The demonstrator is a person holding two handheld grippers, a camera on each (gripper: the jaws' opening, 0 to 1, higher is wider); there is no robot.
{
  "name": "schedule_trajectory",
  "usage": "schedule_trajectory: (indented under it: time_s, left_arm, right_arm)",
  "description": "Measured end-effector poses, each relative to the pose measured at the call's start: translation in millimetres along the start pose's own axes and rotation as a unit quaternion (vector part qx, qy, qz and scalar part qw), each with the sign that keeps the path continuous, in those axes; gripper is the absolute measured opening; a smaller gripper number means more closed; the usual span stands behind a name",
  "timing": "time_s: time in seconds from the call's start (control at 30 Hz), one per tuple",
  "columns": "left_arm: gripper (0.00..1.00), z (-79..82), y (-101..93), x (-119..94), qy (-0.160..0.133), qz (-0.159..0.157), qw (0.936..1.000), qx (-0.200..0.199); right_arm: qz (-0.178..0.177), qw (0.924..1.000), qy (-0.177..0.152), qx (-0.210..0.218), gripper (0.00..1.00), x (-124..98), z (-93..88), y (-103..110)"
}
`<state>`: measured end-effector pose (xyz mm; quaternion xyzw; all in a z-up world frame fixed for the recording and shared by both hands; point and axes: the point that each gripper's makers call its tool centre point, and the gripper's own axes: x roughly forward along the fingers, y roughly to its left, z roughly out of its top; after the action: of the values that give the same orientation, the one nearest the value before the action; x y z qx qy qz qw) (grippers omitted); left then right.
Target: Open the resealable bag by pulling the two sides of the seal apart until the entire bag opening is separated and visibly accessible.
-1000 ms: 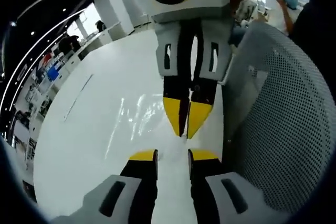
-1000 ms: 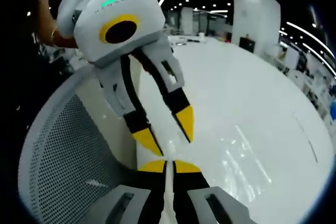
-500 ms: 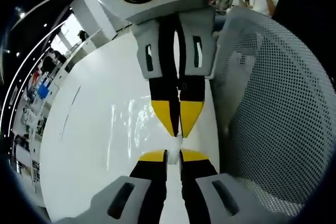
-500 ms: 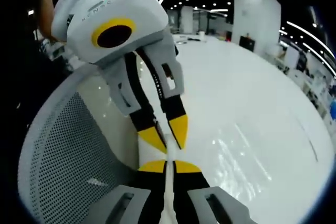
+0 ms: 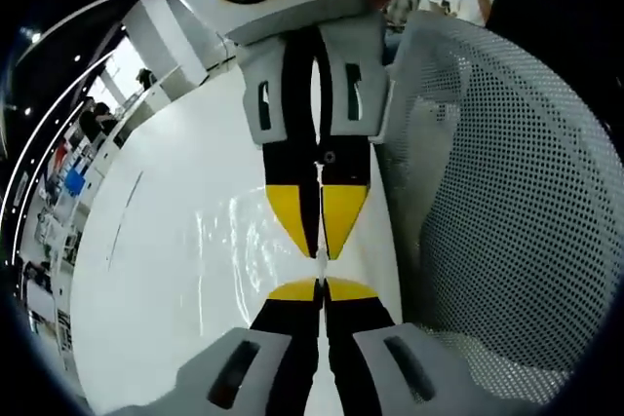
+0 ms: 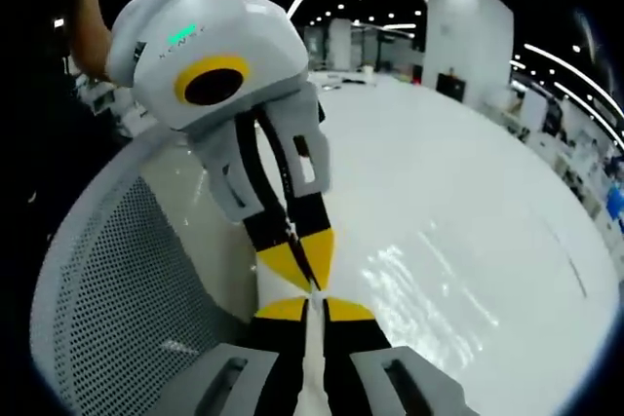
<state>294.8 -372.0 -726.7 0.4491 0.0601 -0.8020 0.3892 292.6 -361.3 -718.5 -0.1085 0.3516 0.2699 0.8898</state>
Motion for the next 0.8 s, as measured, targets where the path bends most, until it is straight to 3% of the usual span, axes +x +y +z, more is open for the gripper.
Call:
schedule_trajectory:
  time_s: [0.63, 0.8]
  left_arm:
    - [0.00, 2.5, -5.9, -0.2, -0.007, -0.015, 0.9999, 0.004]
    - [0.00, 3.1, -1.1, -0.5, -0.012, -0.006, 0.9999, -0.009]
  right_arm:
    - [-0.002, 0.9962, 0.040, -0.077, 0.00, 10.6, -0.8, 4.2]
    - [-0.031, 0.9929, 0.046, -0.106, 0.00, 9.7, -0.6, -0.1]
